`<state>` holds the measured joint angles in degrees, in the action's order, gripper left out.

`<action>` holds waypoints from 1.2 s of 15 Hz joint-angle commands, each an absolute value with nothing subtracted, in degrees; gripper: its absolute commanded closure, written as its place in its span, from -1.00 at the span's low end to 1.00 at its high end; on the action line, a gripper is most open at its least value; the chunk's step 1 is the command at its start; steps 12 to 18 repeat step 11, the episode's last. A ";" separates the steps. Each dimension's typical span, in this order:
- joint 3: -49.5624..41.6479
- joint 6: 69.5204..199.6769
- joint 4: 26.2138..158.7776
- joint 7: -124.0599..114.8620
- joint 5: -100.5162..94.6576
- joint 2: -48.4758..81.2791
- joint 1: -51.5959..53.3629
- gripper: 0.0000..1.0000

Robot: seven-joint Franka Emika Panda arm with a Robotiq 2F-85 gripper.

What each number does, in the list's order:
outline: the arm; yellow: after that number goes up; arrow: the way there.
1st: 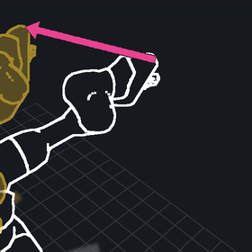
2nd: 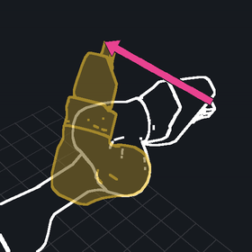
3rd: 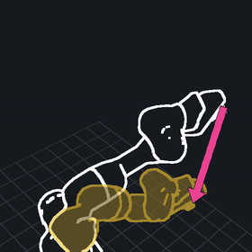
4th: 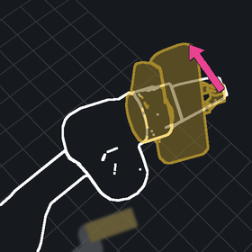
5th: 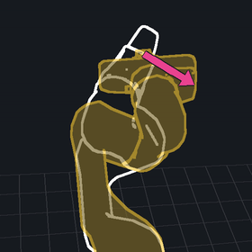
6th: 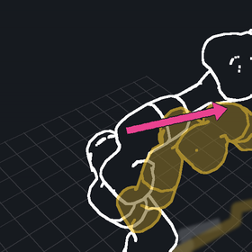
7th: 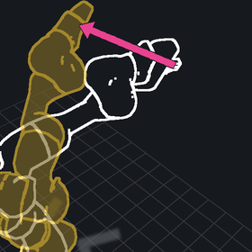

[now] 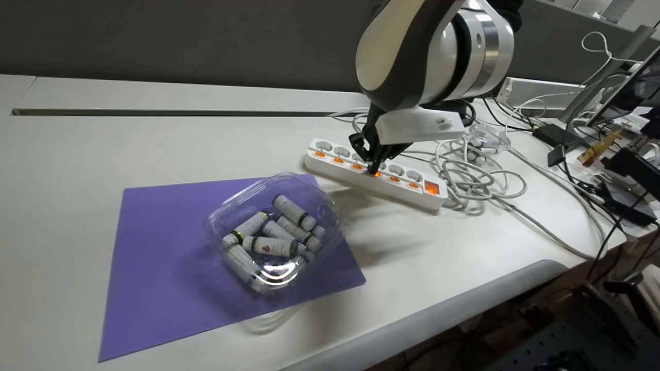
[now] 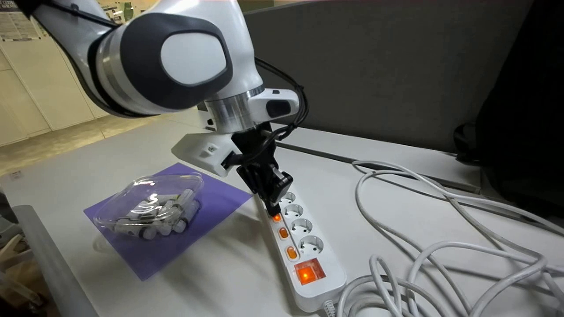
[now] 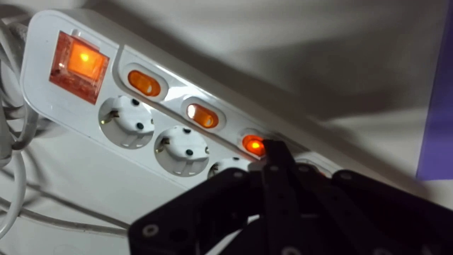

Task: Turn on the middle switch

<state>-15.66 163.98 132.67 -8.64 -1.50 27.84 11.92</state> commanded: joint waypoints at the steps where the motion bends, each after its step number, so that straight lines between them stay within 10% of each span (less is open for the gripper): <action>1: -13.38 156.33 130.86 -11.39 -2.66 31.68 10.02 1.00; 18: -6.64 137.81 122.94 -12.57 -0.17 27.52 6.10 1.00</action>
